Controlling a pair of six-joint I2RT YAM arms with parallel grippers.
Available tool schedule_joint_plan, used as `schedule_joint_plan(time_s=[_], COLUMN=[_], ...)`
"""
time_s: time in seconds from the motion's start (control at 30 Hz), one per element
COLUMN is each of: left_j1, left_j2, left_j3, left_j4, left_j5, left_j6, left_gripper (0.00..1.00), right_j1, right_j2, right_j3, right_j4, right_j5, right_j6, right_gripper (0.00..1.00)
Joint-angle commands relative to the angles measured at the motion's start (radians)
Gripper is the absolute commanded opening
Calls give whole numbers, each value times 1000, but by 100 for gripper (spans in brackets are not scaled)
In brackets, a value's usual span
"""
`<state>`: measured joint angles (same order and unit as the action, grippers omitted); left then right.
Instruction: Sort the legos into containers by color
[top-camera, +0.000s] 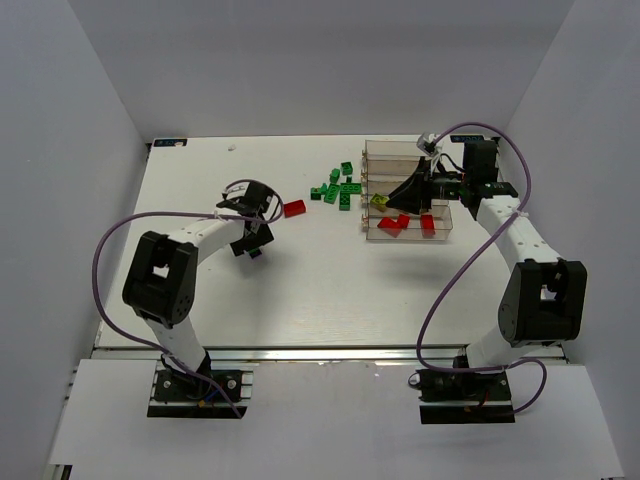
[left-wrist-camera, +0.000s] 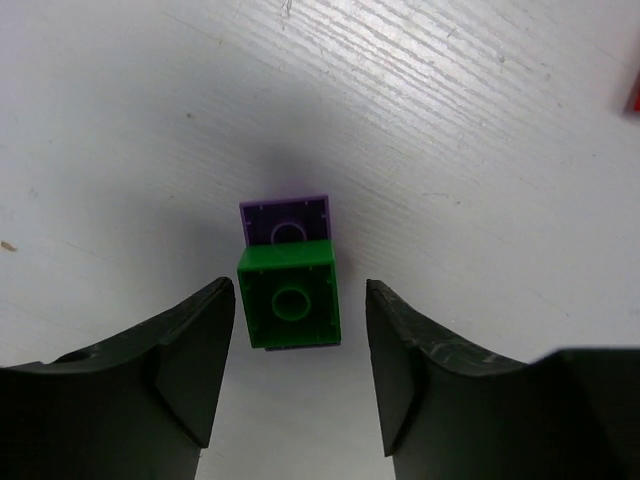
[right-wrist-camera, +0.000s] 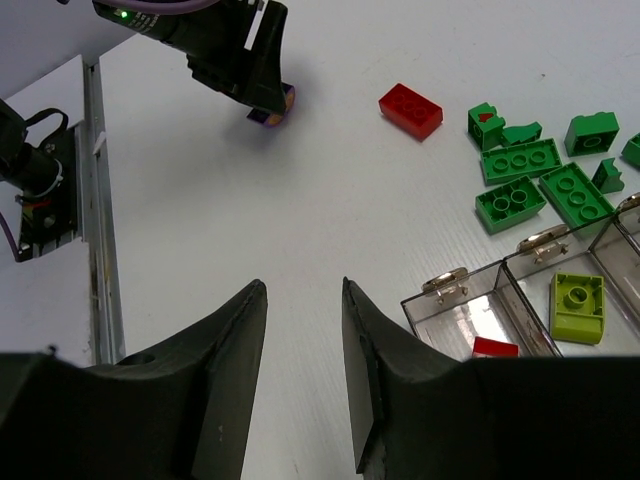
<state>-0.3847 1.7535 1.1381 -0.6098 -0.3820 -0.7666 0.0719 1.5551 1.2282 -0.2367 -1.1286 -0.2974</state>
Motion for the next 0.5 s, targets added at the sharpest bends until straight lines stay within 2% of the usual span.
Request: schedule_joint_plan(time_s=[0.0, 0.1, 0.23, 0.33, 0.37, 0.43, 0.47], left_j1=[7, 7, 7, 7, 7, 7, 7], left_j2=[8, 1, -8, -26, -34, -77, -98], left_j3=[49, 51, 52, 45, 42, 26, 16], left_j4=[-5, 5, 5, 16, 22, 62, 85], left_j5=[-29, -14, 0, 34, 51, 141, 182], left_j6=[12, 16, 18, 26, 32, 44, 44], left_gripper=[63, 50, 26, 14, 7, 0, 0], right_j1=[-6, -7, -7, -7, -7, -6, -4], right_j2=[-21, -23, -21, -21, -20, -12, -10], right_j3=[31, 31, 30, 30, 30, 30, 31], right_j4=[-6, -15, -26, -32, -36, -61, -72], right_j5=[-11, -10, -8, -7, -8, -11, -19], right_j6=[-8, -16, -23, -26, -26, -28, -26], right_gripper=[42, 42, 42, 42, 42, 56, 74])
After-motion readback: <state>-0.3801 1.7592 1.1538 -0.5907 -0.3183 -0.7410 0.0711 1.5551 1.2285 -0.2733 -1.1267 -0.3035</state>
